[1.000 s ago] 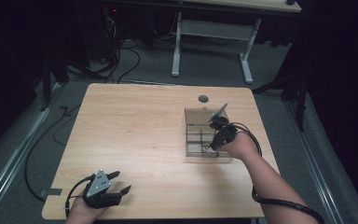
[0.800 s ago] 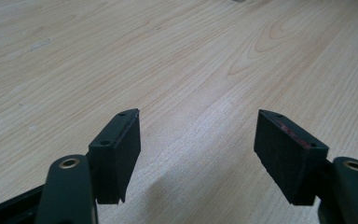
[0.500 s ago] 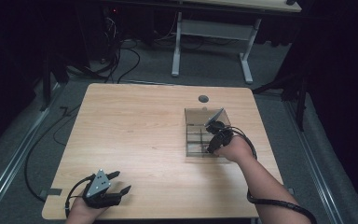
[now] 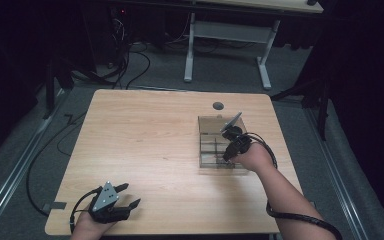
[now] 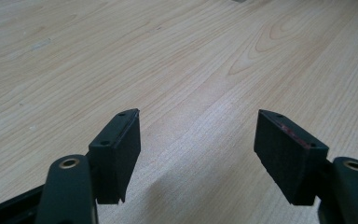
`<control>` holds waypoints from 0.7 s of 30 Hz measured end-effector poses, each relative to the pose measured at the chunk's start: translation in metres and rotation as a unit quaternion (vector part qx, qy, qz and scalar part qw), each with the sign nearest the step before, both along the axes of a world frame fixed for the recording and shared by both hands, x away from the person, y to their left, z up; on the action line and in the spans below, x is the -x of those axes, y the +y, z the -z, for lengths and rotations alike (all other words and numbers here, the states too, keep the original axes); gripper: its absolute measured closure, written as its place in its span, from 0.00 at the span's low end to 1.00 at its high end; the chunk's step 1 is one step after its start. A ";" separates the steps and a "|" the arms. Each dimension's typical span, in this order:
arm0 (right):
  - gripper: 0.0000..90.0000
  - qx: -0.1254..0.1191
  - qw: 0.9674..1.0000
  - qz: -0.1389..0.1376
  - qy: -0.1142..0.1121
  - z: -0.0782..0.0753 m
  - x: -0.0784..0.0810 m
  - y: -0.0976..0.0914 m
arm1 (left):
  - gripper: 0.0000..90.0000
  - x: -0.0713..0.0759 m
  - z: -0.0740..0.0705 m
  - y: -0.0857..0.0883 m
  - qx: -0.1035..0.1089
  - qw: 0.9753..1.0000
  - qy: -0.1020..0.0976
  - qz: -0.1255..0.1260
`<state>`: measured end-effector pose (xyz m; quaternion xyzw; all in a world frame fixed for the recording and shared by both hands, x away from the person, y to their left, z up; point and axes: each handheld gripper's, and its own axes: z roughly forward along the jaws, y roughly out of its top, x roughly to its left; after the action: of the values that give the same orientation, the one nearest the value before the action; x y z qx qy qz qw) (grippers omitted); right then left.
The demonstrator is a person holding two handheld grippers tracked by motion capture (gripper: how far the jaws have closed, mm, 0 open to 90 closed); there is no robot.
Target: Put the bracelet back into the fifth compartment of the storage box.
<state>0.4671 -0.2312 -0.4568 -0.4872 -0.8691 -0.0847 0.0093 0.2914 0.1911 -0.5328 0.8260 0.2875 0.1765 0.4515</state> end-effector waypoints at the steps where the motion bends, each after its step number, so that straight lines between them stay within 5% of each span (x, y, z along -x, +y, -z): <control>1: 0.86 0.000 1.000 0.002 -0.001 -0.002 0.000 0.000 | 0.36 0.000 0.000 0.000 0.000 1.000 0.000 0.000; 21: 0.91 0.006 1.000 0.007 -0.007 -0.013 0.016 -0.005 | 0.36 0.000 0.000 0.000 0.000 1.000 0.000 0.000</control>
<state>0.4515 -0.2366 -0.4434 -0.4927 -0.8663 -0.0831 -0.0004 0.2913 0.1911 -0.5328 0.8259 0.2876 0.1771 0.4515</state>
